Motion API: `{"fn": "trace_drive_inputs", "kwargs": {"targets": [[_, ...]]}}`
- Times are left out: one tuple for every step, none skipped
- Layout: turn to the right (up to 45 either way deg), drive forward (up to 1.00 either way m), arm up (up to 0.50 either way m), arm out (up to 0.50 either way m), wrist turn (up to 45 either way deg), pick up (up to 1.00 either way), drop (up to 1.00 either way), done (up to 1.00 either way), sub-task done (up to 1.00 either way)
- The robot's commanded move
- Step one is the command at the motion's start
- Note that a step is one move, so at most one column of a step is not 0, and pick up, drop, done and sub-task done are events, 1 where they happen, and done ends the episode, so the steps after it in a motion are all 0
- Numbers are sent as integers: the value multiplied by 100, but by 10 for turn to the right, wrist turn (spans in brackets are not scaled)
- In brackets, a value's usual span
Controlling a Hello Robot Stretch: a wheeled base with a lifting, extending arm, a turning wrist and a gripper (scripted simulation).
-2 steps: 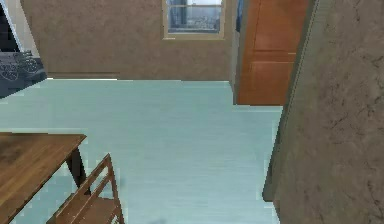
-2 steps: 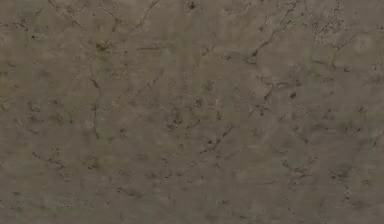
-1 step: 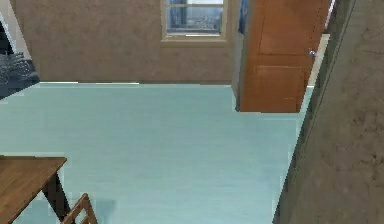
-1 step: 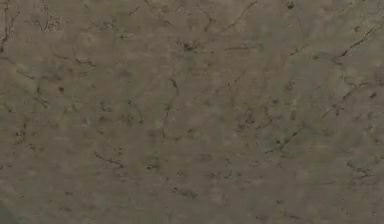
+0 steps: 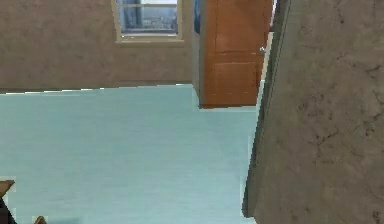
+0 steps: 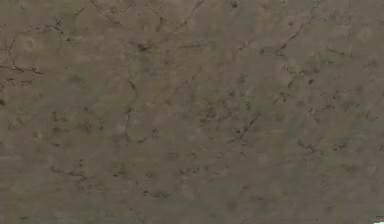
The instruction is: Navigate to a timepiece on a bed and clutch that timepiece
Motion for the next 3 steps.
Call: {"fn": "trace_drive_inputs", "kwargs": {"targets": [[0, 100, 0, 0, 0, 0, 0, 0, 0], [0, 45, 0, 0, 0, 0, 0, 0, 0], [450, 0, 0, 0, 0, 0, 0, 0, 0]]}}
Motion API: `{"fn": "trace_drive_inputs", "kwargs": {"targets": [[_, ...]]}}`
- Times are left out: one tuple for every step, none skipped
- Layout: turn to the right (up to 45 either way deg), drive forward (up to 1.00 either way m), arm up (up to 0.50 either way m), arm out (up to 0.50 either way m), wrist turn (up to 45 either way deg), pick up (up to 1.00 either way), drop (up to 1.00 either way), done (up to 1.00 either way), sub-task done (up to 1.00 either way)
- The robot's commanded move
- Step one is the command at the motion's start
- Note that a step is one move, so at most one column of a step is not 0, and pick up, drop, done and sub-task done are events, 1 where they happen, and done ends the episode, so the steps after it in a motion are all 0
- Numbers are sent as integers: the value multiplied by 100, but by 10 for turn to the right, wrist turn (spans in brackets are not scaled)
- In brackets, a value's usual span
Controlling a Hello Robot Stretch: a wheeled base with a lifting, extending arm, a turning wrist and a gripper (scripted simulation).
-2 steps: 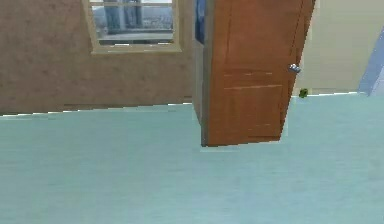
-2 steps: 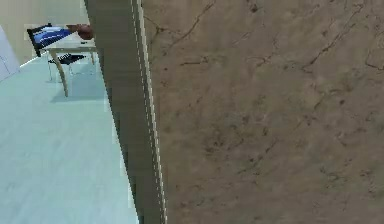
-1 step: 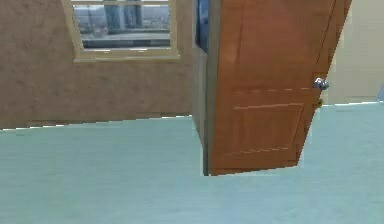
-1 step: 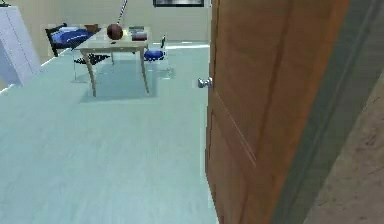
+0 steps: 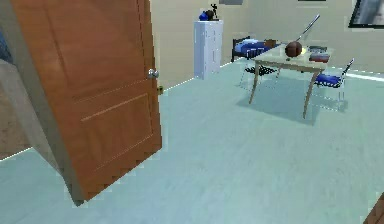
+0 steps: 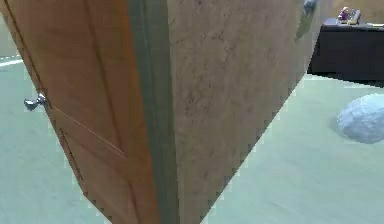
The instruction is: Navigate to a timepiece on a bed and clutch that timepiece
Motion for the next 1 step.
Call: {"fn": "trace_drive_inputs", "kwargs": {"targets": [[240, 0, 0, 0, 0, 0, 0, 0, 0]]}}
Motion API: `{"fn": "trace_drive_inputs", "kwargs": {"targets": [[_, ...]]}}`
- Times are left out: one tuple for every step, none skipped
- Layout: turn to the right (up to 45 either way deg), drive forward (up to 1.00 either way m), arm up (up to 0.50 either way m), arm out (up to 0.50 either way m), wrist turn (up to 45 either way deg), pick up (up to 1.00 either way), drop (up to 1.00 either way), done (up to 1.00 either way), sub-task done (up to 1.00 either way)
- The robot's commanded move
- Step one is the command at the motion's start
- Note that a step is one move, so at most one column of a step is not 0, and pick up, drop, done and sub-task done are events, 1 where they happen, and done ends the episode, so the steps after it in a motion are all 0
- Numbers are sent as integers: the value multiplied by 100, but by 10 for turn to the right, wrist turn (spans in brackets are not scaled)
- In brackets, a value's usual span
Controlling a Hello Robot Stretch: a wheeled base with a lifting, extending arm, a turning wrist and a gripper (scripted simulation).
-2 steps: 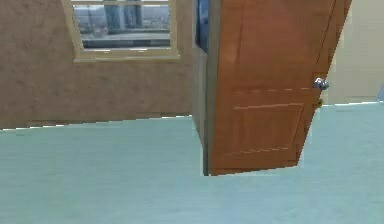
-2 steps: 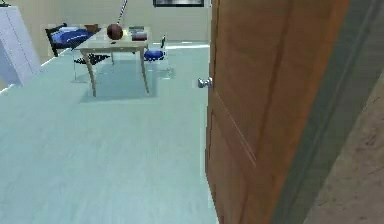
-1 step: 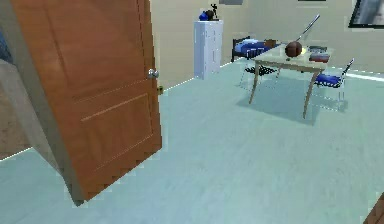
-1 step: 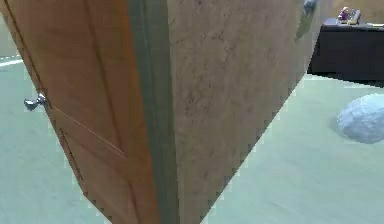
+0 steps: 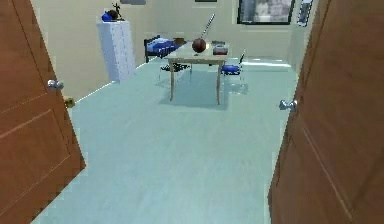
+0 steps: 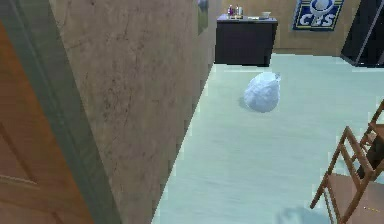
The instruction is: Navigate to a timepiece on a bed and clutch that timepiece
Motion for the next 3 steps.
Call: {"fn": "trace_drive_inputs", "kwargs": {"targets": [[0, 35, 0, 0, 0, 0, 0, 0, 0], [60, 0, 0, 0, 0, 0, 0, 0, 0], [30, 0, 0, 0, 0, 0, 0, 0, 0]]}}
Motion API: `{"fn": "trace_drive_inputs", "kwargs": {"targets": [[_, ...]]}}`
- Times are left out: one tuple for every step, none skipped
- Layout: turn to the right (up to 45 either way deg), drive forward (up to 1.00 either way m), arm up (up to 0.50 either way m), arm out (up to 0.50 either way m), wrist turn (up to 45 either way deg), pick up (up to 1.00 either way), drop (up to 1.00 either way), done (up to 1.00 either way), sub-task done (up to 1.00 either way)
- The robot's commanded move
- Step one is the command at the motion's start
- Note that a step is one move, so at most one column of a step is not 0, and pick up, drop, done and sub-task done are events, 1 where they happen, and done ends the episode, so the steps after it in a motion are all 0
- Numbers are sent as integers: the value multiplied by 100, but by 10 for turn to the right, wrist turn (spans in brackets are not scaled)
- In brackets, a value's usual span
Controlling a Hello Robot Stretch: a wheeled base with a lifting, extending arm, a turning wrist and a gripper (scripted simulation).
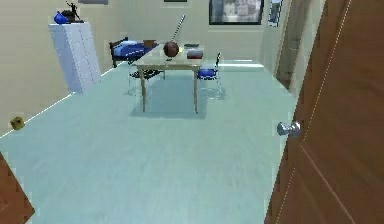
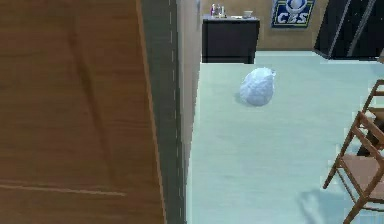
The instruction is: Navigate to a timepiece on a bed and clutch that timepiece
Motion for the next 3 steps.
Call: {"fn": "trace_drive_inputs", "kwargs": {"targets": [[0, 100, 0, 0, 0, 0, 0, 0, 0], [30, 0, 0, 0, 0, 0, 0, 0, 0], [-450, 0, 0, 0, 0, 0, 0, 0, 0]]}}
